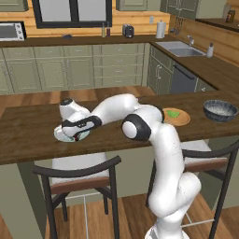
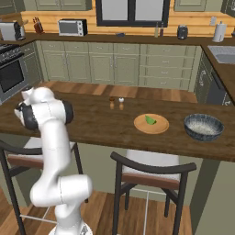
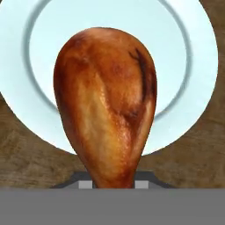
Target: Pick the chicken drumstick and lemon wedge from their plates and place them in the bowl. Then put the bowl in the fridge.
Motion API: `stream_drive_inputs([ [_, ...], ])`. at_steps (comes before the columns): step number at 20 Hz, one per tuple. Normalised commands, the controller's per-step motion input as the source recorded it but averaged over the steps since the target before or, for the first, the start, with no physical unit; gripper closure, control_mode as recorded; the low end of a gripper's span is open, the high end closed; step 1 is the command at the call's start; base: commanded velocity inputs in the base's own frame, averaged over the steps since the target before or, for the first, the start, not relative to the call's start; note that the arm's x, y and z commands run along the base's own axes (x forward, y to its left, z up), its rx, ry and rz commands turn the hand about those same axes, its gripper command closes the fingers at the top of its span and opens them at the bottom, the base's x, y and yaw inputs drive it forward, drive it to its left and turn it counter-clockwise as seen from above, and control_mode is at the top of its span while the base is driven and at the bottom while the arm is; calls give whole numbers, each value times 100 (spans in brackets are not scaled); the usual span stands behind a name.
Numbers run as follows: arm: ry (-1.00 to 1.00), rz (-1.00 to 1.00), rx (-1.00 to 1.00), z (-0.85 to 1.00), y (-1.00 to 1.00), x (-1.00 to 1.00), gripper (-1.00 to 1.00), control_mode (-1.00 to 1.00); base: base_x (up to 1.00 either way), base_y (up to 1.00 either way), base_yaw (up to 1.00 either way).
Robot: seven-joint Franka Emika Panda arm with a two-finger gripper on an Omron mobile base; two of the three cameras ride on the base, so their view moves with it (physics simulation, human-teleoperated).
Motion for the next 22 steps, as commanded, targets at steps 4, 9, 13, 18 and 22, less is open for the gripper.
stream_drive_inputs([
  [4, -21, 0, 4, 62, -81, -87, 100, -100, 0, 0, 0],
  [9, -5, 0, 9, 100, -91, -79, 100, -100, 0, 0, 0],
  [13, 11, 0, 10, 100, -100, -72, 100, -100, 0, 0, 0],
  [18, 13, 0, 5, 81, -100, -89, 100, -100, 0, 0, 0],
  [22, 2, 0, 1, 63, -100, -100, 100, -100, 0, 0, 0],
])
